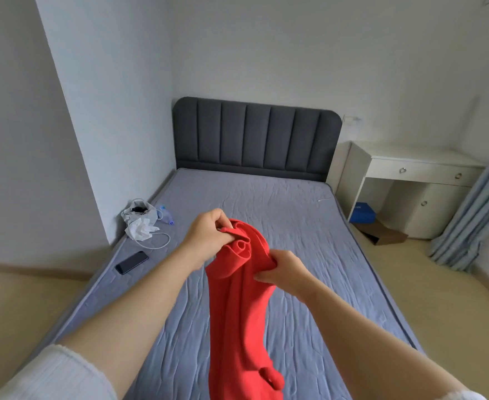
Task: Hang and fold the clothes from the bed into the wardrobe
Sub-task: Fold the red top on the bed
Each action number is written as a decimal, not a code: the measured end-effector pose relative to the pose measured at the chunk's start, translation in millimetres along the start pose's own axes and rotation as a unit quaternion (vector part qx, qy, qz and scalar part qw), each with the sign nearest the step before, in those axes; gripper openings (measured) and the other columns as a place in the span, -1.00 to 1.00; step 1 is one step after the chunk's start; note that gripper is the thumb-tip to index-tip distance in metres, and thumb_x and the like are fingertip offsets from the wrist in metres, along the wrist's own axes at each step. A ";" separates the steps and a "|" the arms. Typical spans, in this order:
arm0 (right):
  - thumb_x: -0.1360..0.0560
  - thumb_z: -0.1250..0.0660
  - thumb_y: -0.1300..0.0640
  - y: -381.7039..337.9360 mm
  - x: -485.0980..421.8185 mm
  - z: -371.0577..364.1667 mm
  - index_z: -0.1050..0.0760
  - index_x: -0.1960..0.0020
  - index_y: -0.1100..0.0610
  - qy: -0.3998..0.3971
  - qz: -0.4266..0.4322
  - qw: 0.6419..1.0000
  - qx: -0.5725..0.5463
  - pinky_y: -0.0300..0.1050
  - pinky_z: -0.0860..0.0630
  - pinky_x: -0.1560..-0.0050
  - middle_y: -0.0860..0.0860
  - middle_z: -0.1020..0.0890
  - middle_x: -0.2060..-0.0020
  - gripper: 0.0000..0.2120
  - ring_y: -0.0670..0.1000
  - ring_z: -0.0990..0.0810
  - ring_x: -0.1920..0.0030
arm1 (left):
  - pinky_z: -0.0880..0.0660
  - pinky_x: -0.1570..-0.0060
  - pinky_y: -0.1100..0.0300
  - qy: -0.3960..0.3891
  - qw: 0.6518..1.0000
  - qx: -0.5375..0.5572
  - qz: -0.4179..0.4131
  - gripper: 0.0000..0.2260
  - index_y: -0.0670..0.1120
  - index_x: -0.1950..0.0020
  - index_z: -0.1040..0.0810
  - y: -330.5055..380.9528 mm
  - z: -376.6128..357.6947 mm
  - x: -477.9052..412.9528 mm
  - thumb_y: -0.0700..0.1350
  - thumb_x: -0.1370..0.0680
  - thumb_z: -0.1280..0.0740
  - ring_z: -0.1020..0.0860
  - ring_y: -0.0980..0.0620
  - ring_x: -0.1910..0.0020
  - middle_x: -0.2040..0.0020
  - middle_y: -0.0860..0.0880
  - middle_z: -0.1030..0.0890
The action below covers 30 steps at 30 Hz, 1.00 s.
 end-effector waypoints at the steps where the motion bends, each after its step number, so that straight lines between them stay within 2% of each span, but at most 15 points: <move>1: -0.38 -0.43 0.14 7.3 2.2 -2.8 -0.51 0.14 0.14 -0.020 -0.022 0.999 0.040 -0.20 -0.29 0.29 0.04 -0.47 0.27 -0.87 0.01 -0.43 0.22 | -0.36 0.43 0.36 -0.002 1.000 0.009 -0.005 -0.73 -0.06 0.36 -0.43 2.8 1.3 -1.0 -0.33 -0.37 -0.46 -0.42 0.13 0.41 0.40 0.01 -0.49; 3: -0.41 -0.39 0.09 18.3 5.7 -3.0 -0.55 0.09 0.13 -0.025 -0.057 0.994 0.086 -0.19 -0.33 0.21 0.03 -0.49 0.24 -0.87 0.05 -0.46 0.16 | -0.37 0.39 0.31 0.003 1.000 0.005 -0.009 -0.73 -0.06 0.36 -0.43 3.7 8.3 -2.9 -0.33 -0.38 -0.45 -0.42 0.11 0.40 0.40 0.00 -0.49; 5: -0.46 -0.33 0.07 23.5 5.9 2.2 -0.54 0.09 0.13 0.003 -0.061 0.993 0.098 -0.10 -0.39 0.04 0.01 -0.50 0.22 -0.88 0.10 -0.50 0.08 | -0.38 0.33 0.23 0.023 1.000 -0.007 0.004 -0.74 -0.07 0.36 -0.44 -3.1 21.0 -5.1 -0.32 -0.37 -0.46 -0.43 0.07 0.37 0.40 0.00 -0.49; 6: -0.49 -0.30 0.08 23.6 5.8 5.8 -0.51 0.12 0.11 0.024 -0.057 0.994 0.091 -0.09 -0.38 0.04 0.01 -0.49 0.21 -0.89 0.11 -0.50 0.08 | -0.39 0.31 0.19 0.033 0.999 -0.016 0.012 -0.74 -0.07 0.36 -0.44 -8.0 27.8 -5.7 -0.31 -0.37 -0.47 -0.43 0.05 0.36 0.40 -0.01 -0.49; 10: -0.55 -0.21 0.17 16.5 4.9 17.7 -0.48 0.06 0.12 0.110 -0.033 0.993 -0.005 -0.18 -0.27 0.33 0.00 -0.50 0.25 -0.92 0.04 -0.43 0.20 | -0.39 0.26 0.15 0.029 0.995 -0.089 0.034 -0.75 -0.06 0.35 -0.45 -23.0 42.8 -4.3 -0.24 -0.34 -0.51 -0.45 0.03 0.36 0.40 0.00 -0.50; 12: -0.53 -0.20 0.21 10.9 4.0 19.3 -0.44 0.13 0.05 0.133 -0.014 0.990 -0.033 -0.34 -0.29 0.46 -0.03 -0.49 0.31 -0.88 -0.01 -0.43 0.29 | -0.40 0.25 0.13 0.040 0.990 -0.131 0.046 -0.76 -0.05 0.34 -0.44 -28.9 47.7 -2.6 -0.23 -0.35 -0.49 -0.47 0.02 0.31 0.38 0.02 -0.50; 16: -0.51 -0.23 0.22 2.0 2.4 13.4 -0.47 0.20 -0.01 0.141 0.002 0.987 -0.081 -0.47 -0.33 0.45 -0.11 -0.51 0.37 -0.82 -0.18 -0.43 0.35 | -0.35 0.33 0.19 0.103 0.985 -0.110 0.080 -0.75 -0.06 0.33 -0.38 -40.5 64.2 -1.3 -0.28 -0.41 -0.41 -0.43 0.01 0.29 0.36 0.02 -0.45; 18: -0.50 -0.24 0.21 -3.6 0.2 8.1 -0.52 0.17 -0.01 0.135 0.006 0.987 -0.092 -0.44 -0.33 0.43 -0.08 -0.56 0.33 -0.83 -0.11 -0.48 0.30 | -0.37 0.34 0.18 0.120 0.986 -0.059 0.098 -0.74 -0.06 0.34 -0.35 -44.9 68.8 -3.0 -0.32 -0.42 -0.35 -0.40 -0.02 0.27 0.36 0.00 -0.41; 20: -0.51 -0.25 0.18 -9.6 -2.6 7.1 -0.57 0.10 0.04 0.140 0.008 0.986 -0.093 -0.24 -0.35 0.31 -0.03 -0.58 0.26 -0.86 -0.04 -0.51 0.22 | -0.52 0.20 0.03 0.135 0.983 0.000 0.121 -0.75 -0.06 0.33 -0.33 -48.3 71.1 -3.5 -0.32 -0.44 -0.32 -0.42 -0.04 0.23 0.32 -0.05 -0.43; 21: -0.52 -0.26 0.17 -11.9 -3.7 8.6 -0.59 0.07 0.07 0.144 0.009 0.985 -0.091 -0.21 -0.32 0.27 -0.02 -0.58 0.25 -0.87 -0.03 -0.51 0.19 | -0.55 0.13 -0.04 0.143 0.981 0.017 0.131 -0.75 -0.06 0.32 -0.32 -50.9 72.0 -3.9 -0.29 -0.45 -0.31 -0.43 -0.05 0.22 0.29 -0.08 -0.45; 24: -0.52 -0.26 0.16 -11.0 -8.2 16.9 -0.59 0.09 0.05 0.153 0.010 0.985 -0.084 -0.20 -0.31 0.27 -0.07 -0.57 0.28 -0.87 -0.05 -0.49 0.20 | -0.54 0.08 -0.05 0.158 0.976 -0.020 0.151 -0.79 -0.06 0.28 -0.28 -61.4 74.8 -4.1 -0.20 -0.51 -0.26 -0.43 -0.08 0.21 0.21 -0.12 -0.45; 26: -0.52 -0.24 0.17 -4.0 -11.9 24.1 -0.55 0.14 0.02 0.159 0.004 0.984 -0.079 -0.21 -0.34 0.32 -0.09 -0.55 0.32 -0.86 -0.07 -0.48 0.24 | -0.49 0.02 -0.04 0.154 0.970 -0.096 0.162 -0.88 -0.12 0.17 -0.36 -69.9 74.8 -5.6 -0.14 -0.55 -0.21 -0.47 -0.15 0.13 0.10 -0.20 -0.48; 28: -0.53 -0.21 0.18 6.9 -15.8 29.3 -0.53 0.15 0.05 0.164 -0.010 0.984 -0.068 -0.26 -0.36 0.34 -0.06 -0.55 0.31 -0.85 -0.07 -0.46 0.27 | -0.44 -0.05 -0.04 0.153 0.954 -0.174 0.191 -0.76 -0.25 -0.15 -0.39 -82.2 74.2 -10.2 -0.10 -0.59 -0.17 -0.49 -0.28 -0.07 -0.14 -0.30 -0.47; 29: -0.53 -0.19 0.19 13.3 -17.9 31.1 -0.51 0.15 0.08 0.166 -0.021 0.984 -0.058 -0.26 -0.35 0.35 -0.03 -0.54 0.31 -0.85 -0.06 -0.45 0.29 | -0.44 -0.04 -0.04 0.150 0.947 -0.184 0.214 -0.69 -0.26 -0.25 -0.33 -89.5 72.9 -12.8 -0.08 -0.61 -0.15 -0.49 -0.30 -0.07 -0.21 -0.32 -0.43; 30: -0.53 -0.17 0.21 20.2 -20.4 32.6 -0.50 0.16 0.11 0.168 -0.035 0.984 -0.046 -0.24 -0.33 0.36 -0.01 -0.53 0.31 -0.85 -0.05 -0.44 0.31 | -0.48 0.04 -0.02 0.151 0.944 -0.174 0.236 -0.67 -0.25 -0.29 -0.30 -95.1 70.6 -15.2 -0.07 -0.62 -0.14 -0.53 -0.27 0.05 -0.21 -0.31 -0.44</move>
Point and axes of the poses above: each hand's wrist, its own x-axis away from the middle knuckle, its own z-axis out of the back of the hand, y = z × x, the point moved 6 cm from there along -x, towards the middle knuckle
